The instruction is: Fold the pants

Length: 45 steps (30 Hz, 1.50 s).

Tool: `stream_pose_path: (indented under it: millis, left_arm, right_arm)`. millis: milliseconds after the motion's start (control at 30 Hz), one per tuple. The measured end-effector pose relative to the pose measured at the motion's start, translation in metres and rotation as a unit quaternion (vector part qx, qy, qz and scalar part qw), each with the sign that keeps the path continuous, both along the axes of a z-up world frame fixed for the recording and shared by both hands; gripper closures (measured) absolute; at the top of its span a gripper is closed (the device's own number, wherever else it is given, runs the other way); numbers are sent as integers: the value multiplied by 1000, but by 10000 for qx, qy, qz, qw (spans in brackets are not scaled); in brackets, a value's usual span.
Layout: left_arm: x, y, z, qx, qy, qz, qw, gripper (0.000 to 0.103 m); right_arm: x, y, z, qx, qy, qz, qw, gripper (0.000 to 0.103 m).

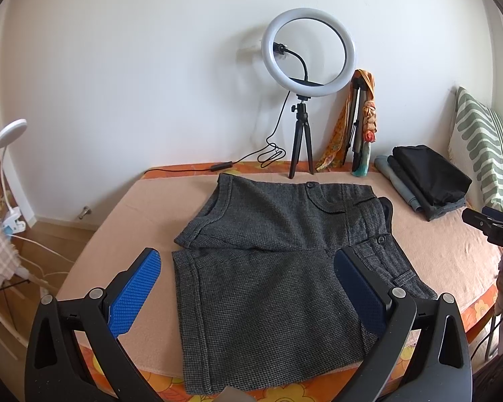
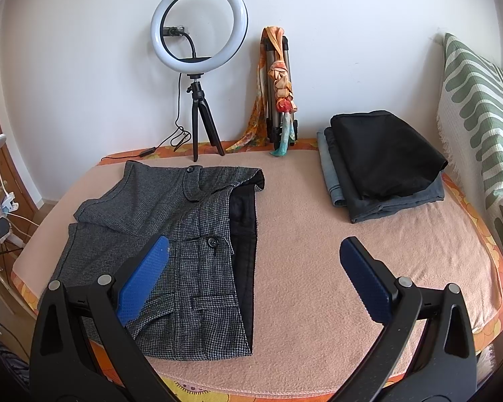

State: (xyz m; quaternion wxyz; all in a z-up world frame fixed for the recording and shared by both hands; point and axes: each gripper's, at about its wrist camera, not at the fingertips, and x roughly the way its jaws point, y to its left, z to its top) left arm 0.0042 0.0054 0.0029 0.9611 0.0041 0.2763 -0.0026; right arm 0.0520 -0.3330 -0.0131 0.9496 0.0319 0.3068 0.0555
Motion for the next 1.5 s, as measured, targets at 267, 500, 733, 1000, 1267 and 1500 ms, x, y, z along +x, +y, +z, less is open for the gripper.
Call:
stream_pose_path:
  millis: [267,500,733,1000,1267,1500]
  left_arm:
    - [-1,-1,0,24,9,8,10000,0]
    - [-2,-2,1,38,-12,24,10000,0]
    - [-2,-4,0,55,-18,25,10000,0]
    - [-4,-5,0,59,-33,31,10000,0]
    - [-4,-6,1,64,-40,34,10000,0]
    - [-5,-6,1,64,-38,34,10000,0]
  right_arm:
    - [0,0,0,-2,-3,1,10000,0]
    - [-1,0,0,-1,-1,0,10000,0]
    - [0,1,1,0,-10,-8,10000,0]
    - [-1,0,0,-5,-7,3,10000,0]
    - [-1,0,0,2,-10,4,10000,0]
    - [0,0,0,6,-11,2,10000,0]
